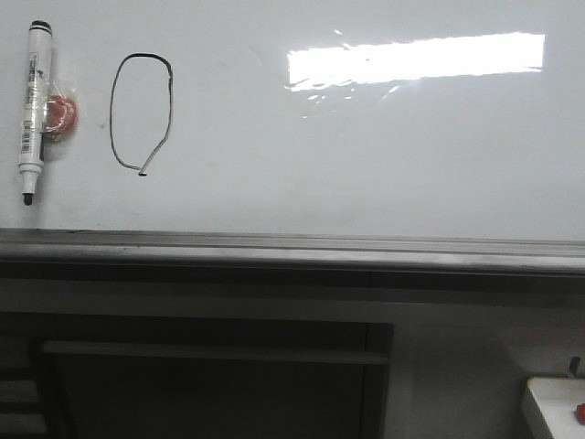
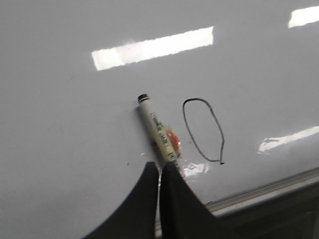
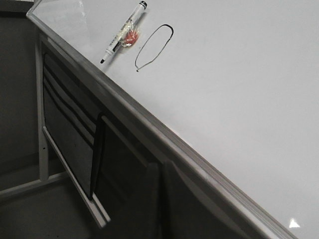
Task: Write number 0 on whiteboard
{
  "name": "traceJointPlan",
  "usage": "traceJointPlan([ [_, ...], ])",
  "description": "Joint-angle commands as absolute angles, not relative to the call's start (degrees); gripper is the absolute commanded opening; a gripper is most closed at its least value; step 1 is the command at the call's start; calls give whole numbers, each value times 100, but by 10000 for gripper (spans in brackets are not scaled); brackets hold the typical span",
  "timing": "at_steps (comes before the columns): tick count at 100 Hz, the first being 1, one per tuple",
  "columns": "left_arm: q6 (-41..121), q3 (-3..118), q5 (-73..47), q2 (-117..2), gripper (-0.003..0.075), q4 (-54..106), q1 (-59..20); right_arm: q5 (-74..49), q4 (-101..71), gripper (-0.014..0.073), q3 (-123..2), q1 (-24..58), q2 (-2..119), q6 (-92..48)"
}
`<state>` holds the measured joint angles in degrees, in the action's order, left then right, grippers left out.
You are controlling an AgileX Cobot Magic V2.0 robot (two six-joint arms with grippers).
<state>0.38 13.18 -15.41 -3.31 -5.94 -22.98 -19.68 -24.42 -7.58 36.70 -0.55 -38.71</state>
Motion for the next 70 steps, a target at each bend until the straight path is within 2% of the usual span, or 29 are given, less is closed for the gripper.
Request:
traceJointPlan([
  [1, 0, 1247, -1022, -290, -20, -419, -1865, -1583, -2528, -61, -898, 3639, -129, -3881],
  [16, 0, 708, -498, 49, -20, -248, -813, -1583, -2528, -61, -898, 3639, -129, -3881],
  [30, 0, 211, -33, 179, -20, -189, -209, -1583, -2528, -61, -898, 3639, -129, -3881],
  [43, -34, -76, -32, 179, -20, -35, -67, -1583, -2528, -61, -898, 3639, -129, -3881],
  [70, -34, -66, -1403, 179, -20, 0, -58, -1583, -2528, -61, -898, 3639, -129, -3881],
])
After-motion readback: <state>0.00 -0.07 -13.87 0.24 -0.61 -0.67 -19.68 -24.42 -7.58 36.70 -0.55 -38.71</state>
